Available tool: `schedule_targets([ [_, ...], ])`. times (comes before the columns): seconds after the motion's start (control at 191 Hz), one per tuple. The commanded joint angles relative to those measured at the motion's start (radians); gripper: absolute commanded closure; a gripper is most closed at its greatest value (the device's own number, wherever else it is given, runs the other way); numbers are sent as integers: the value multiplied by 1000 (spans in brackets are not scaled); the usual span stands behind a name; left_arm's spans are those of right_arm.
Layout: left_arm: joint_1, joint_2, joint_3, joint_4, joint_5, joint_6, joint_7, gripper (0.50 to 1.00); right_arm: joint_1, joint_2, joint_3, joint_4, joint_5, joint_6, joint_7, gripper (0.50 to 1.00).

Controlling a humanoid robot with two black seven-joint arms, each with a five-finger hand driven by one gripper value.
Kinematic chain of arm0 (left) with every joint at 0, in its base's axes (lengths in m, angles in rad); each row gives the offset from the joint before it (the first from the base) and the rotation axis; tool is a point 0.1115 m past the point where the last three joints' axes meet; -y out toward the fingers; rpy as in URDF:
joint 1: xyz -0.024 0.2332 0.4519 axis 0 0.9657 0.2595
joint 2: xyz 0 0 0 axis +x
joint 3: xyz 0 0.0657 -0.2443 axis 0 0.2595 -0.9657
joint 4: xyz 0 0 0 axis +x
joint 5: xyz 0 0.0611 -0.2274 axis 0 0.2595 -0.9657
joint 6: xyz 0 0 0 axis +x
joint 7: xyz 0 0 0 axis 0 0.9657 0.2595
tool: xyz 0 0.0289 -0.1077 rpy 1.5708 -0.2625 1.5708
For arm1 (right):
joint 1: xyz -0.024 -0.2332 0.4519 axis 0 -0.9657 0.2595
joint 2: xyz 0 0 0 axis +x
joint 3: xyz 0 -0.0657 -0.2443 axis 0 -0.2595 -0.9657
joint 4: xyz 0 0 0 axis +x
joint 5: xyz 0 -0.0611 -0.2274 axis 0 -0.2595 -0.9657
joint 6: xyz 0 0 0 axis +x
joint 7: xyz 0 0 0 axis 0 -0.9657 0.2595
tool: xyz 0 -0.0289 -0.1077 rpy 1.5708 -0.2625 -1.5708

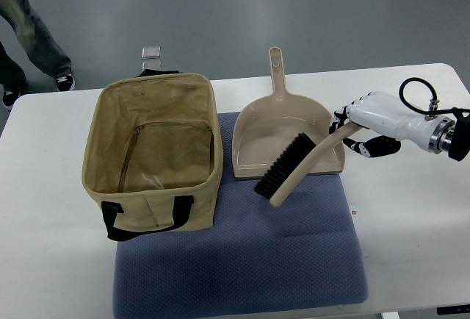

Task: Put pink broom in yellow bag with right hand
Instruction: 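Lift the brush with the right hand over the dustpan toward the bag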

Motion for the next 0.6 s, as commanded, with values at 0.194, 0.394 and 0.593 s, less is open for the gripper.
schedule_targets([
  [0.194, 0, 0, 0, 0, 0, 0, 0, 500, 152, -63, 6, -16, 27, -57, 12, 1000],
  [0.394, 0, 0, 0, 0, 0, 0, 0, 500, 350, -49, -2, -82, 58, -34, 29, 1000],
  [0.593, 0, 0, 0, 0, 1, 0, 0, 500, 487, 57, -15, -114, 53, 29, 31, 1000],
])
